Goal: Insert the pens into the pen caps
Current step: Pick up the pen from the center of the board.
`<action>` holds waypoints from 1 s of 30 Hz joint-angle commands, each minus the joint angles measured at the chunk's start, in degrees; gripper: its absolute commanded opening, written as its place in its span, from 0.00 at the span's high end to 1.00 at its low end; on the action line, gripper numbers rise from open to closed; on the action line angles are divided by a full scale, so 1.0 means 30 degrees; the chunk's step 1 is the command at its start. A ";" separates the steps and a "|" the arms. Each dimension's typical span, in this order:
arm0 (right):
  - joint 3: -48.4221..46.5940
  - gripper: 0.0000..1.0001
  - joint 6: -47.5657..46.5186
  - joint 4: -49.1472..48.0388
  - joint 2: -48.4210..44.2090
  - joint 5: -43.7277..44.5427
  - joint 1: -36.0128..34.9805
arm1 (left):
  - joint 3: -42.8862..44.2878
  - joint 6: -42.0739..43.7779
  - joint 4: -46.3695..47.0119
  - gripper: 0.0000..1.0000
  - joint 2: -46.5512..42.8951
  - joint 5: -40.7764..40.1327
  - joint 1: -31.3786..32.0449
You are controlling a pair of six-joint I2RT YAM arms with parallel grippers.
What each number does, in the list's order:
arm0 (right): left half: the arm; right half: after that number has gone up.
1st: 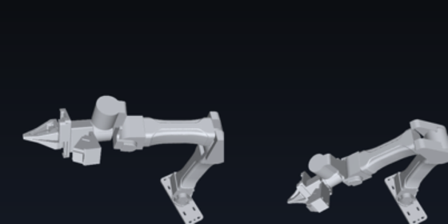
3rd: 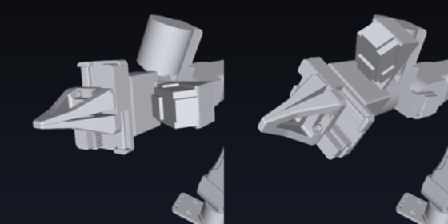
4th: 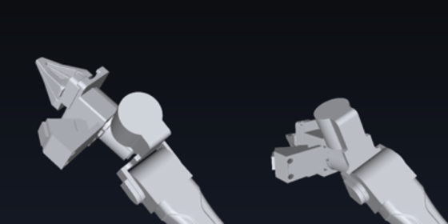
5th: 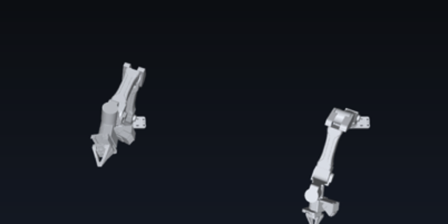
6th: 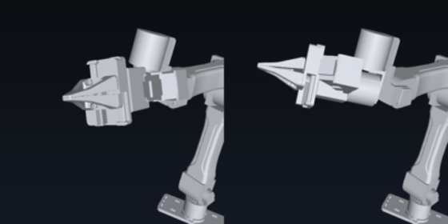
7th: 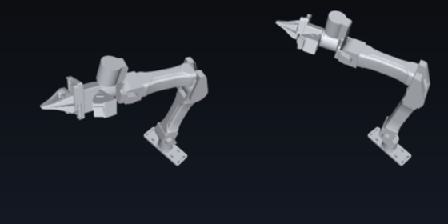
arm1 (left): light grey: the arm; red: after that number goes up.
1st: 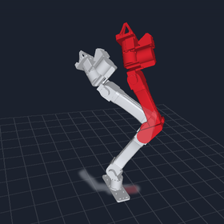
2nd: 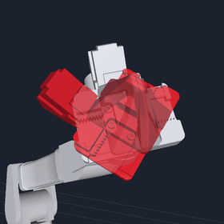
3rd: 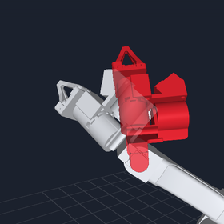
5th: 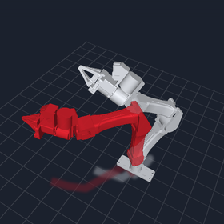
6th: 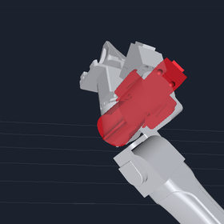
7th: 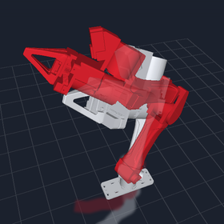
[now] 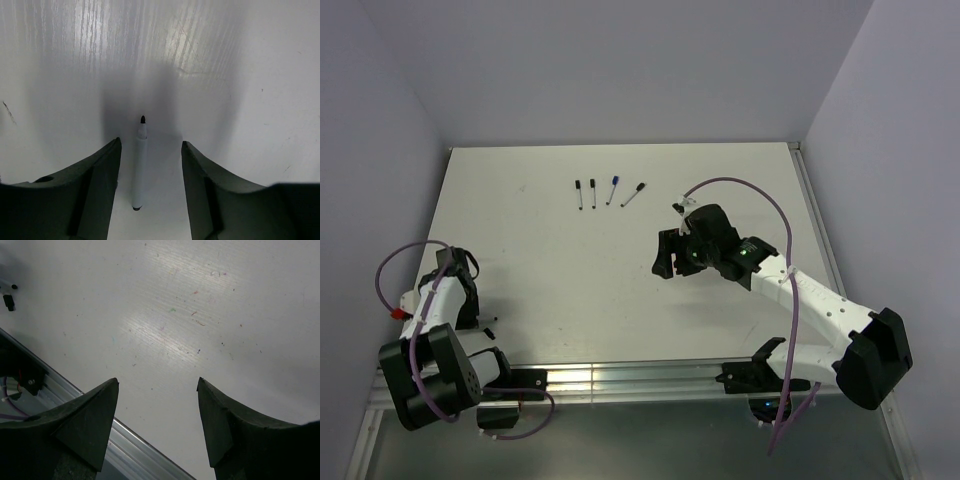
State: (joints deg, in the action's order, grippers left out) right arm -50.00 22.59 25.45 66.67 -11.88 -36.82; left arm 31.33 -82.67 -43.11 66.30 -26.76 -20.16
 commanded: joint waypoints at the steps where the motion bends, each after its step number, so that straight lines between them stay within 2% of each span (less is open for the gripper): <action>1: -0.0502 0.28 -0.0323 0.0011 -0.0369 0.0063 -0.0149 | -0.0219 0.0282 0.0337 0.46 0.0134 0.0190 -0.0251; 10: -0.0473 0.29 -0.0293 0.0071 -0.0603 -0.0142 -0.0149 | -0.0307 0.0516 0.0835 0.51 0.1511 0.0337 -0.0281; 17: -0.0414 0.29 -0.0264 0.0071 -0.0750 -0.0434 -0.0149 | -0.0073 0.0517 0.0690 0.60 0.2215 0.0279 -0.0281; 22: -0.0326 0.29 -0.0293 0.0071 -0.1217 -0.0435 -0.0149 | 0.0074 0.0751 0.0806 0.75 0.2626 0.0659 -0.0281; 26: -0.0151 0.29 -0.0293 0.0012 -0.1628 -0.0464 -0.0149 | 0.0132 0.0985 0.0865 0.92 0.2655 0.0952 -0.0281; 29: -0.0121 0.28 -0.0293 0.0070 -0.1834 -0.0493 -0.0149 | 0.0365 0.1161 0.0749 1.00 0.2451 0.1040 -0.0281; 30: -0.0150 0.28 -0.0293 0.0071 -0.1892 -0.0551 -0.0149 | 0.0454 0.1277 0.0690 1.00 0.2363 0.1040 -0.0281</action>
State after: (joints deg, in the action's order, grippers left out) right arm -49.98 22.61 25.69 62.63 -13.19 -36.88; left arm 33.69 -79.07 -43.86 72.25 -28.01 -20.71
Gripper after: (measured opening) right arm 0.713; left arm 0.027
